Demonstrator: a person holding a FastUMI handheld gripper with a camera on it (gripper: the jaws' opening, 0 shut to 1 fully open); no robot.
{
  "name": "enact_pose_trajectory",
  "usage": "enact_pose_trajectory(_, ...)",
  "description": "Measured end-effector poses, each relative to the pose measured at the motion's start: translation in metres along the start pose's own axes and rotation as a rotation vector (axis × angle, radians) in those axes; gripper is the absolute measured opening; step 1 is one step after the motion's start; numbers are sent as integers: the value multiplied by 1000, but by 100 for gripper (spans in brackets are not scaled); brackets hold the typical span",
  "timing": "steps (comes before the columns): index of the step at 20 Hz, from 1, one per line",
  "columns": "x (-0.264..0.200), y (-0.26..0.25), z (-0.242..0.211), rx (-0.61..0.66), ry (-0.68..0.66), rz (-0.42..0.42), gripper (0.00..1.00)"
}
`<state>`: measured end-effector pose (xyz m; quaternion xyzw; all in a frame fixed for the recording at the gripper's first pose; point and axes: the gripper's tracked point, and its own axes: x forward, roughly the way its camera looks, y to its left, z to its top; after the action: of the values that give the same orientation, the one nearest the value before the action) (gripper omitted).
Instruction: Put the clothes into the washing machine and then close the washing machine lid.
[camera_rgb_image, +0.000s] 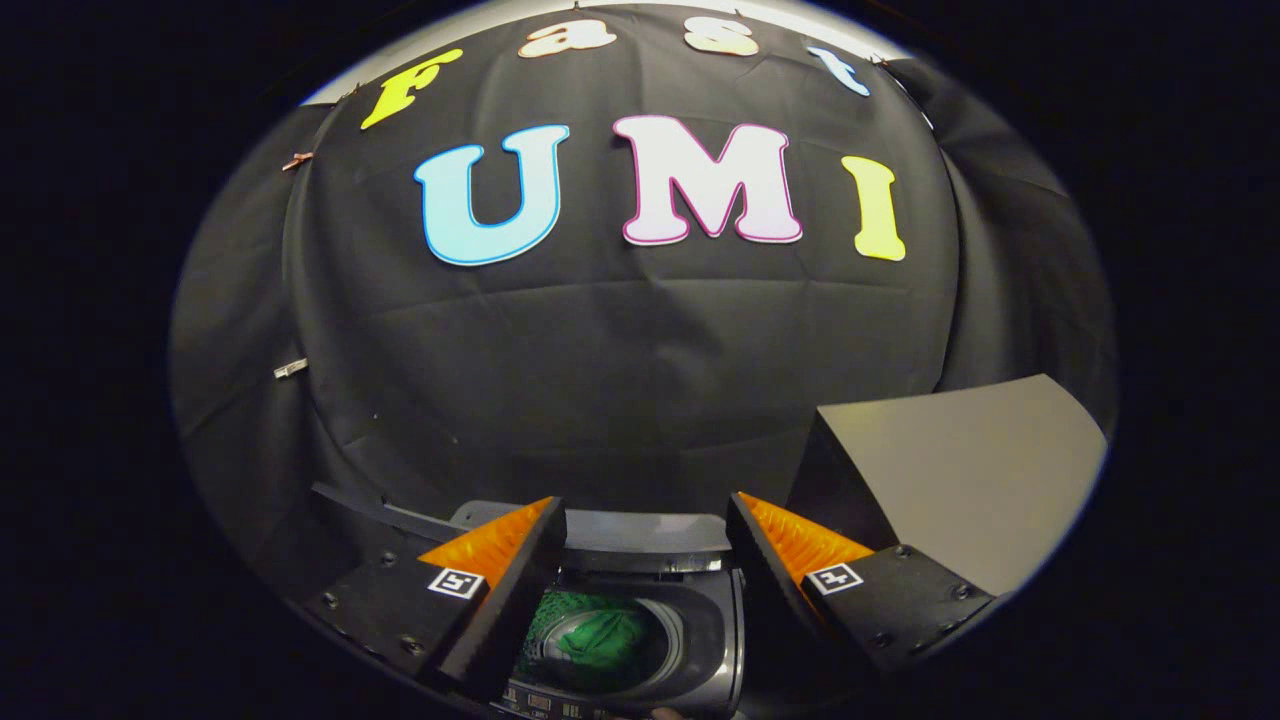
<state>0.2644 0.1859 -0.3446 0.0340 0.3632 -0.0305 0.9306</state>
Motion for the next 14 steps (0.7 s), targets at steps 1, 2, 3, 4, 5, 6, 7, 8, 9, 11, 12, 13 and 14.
enact_pose_trajectory(1,-4,1,-7,1,21,4,100)
enact_pose_trajectory(2,-8,3,-14,-1,39,14,100)
enact_pose_trajectory(3,-14,6,-18,-1,47,27,100)
enact_pose_trajectory(4,-18,8,-21,-1,50,38,99)
enact_pose_trajectory(5,-23,8,-23,-6,50,36,99)
enact_pose_trajectory(6,-28,8,-25,-14,49,36,99)
enact_pose_trajectory(7,-31,10,-26,-20,49,40,100)
enact_pose_trajectory(8,-34,11,-27,-24,50,46,99)
enact_pose_trajectory(9,-37,12,-26,-26,46,49,99)
enact_pose_trajectory(11,-47,14,-20,-27,29,58,99)
enact_pose_trajectory(12,-52,15,-17,-27,18,62,99)
enact_pose_trajectory(13,-57,16,-14,-27,7,68,99)
enact_pose_trajectory(14,-62,17,-12,-28,-1,75,100)
